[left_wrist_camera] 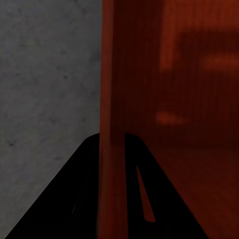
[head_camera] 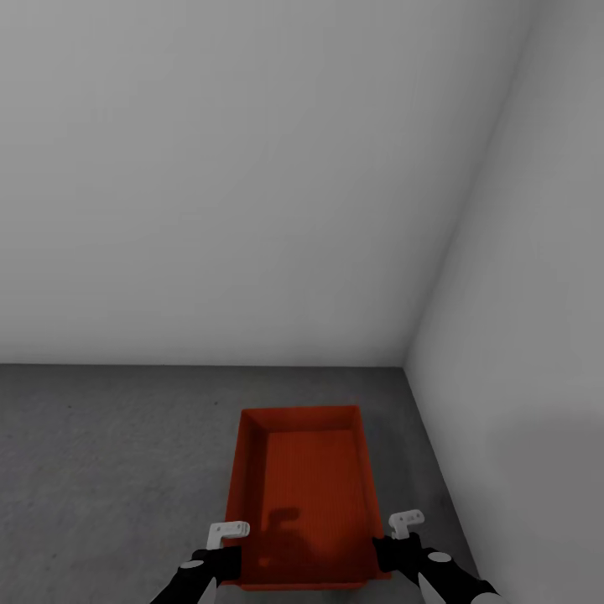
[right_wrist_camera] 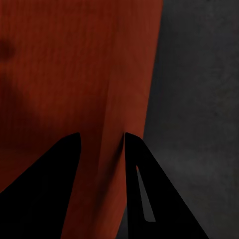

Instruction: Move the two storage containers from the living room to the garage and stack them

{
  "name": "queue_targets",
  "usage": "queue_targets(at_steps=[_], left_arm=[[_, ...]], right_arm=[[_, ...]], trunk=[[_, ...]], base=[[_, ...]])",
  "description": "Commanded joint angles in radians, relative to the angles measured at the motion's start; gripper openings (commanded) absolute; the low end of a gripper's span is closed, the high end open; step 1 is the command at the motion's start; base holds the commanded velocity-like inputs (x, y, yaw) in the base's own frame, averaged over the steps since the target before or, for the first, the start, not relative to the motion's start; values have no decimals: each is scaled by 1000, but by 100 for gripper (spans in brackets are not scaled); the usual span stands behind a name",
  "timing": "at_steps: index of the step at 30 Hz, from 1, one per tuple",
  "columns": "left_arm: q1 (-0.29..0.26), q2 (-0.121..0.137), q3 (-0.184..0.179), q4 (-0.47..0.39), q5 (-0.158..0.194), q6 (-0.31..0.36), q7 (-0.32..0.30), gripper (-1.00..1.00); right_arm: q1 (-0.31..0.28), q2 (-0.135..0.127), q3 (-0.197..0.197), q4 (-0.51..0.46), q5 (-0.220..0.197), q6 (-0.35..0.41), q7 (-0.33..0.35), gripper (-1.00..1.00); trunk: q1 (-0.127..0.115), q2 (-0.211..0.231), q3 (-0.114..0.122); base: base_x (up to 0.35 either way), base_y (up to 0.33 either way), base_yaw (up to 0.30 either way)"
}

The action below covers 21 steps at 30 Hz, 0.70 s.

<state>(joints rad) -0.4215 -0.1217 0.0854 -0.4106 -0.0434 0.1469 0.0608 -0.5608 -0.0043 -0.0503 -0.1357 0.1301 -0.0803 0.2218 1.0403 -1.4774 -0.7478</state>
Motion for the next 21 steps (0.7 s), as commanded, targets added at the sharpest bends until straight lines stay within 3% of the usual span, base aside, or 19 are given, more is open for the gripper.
queue_targets(at_steps=[1, 8, 21], left_arm=[[0, 7, 16, -1, -4, 7, 2, -100], [0, 7, 16, -1, -4, 7, 2, -100], [0, 7, 16, -1, -4, 7, 2, -100]], right_arm=[[-1, 0, 14, -2, -4, -6, 11, -100], [-1, 0, 14, -2, -4, -6, 11, -100], [-1, 0, 14, -2, -4, -6, 12, -100]], trunk=[[4, -8, -4], [31, -57, -26], [31, -57, -26]], base=[[0, 0, 0], [0, 0, 0], [0, 0, 0]])
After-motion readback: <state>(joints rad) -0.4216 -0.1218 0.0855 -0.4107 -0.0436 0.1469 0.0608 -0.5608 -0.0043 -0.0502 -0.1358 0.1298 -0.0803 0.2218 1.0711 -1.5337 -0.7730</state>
